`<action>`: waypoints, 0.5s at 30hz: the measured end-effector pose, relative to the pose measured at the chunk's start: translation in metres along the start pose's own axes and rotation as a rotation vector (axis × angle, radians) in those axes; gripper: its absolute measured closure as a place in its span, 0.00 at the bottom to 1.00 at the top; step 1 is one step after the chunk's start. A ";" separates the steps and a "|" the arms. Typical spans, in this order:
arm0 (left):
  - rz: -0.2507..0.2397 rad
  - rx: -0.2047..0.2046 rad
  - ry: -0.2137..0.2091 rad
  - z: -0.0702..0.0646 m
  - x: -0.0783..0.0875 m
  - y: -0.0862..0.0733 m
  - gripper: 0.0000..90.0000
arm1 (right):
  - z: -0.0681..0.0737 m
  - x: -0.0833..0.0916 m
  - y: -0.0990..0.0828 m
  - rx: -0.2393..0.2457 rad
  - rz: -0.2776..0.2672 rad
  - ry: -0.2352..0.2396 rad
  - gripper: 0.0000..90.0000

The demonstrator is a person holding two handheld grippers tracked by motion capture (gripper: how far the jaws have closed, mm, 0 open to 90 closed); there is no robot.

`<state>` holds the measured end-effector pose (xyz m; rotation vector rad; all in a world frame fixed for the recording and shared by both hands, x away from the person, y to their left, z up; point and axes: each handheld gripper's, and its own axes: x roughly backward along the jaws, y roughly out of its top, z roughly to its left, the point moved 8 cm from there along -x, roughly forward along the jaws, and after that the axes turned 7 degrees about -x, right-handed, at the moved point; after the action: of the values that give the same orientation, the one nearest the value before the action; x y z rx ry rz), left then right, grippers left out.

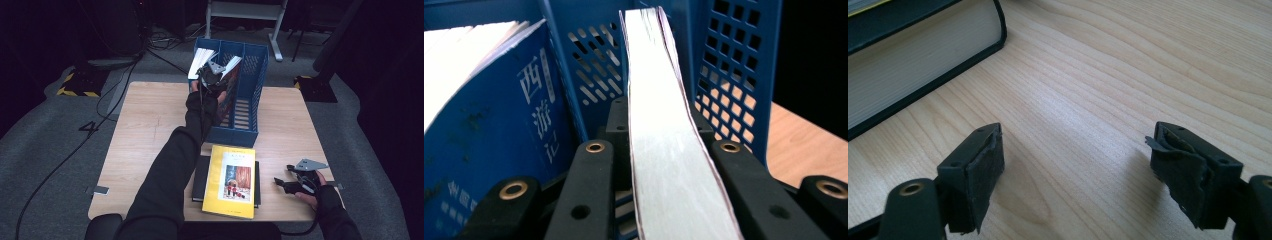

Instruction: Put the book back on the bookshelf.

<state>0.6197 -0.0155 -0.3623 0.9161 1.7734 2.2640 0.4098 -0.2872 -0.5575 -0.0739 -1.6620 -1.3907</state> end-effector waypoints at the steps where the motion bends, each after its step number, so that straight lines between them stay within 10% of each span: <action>1: -0.001 0.002 0.010 0.001 -0.003 0.002 0.82 | 0.000 0.000 0.000 0.001 0.000 0.000 0.24; 15: -0.032 0.058 0.155 0.024 -0.019 0.016 0.81 | 0.001 0.001 0.000 0.002 -0.001 0.004 0.24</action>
<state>0.6517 -0.0089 -0.3520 0.7332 1.9113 2.3323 0.4090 -0.2871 -0.5573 -0.0695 -1.6603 -1.3889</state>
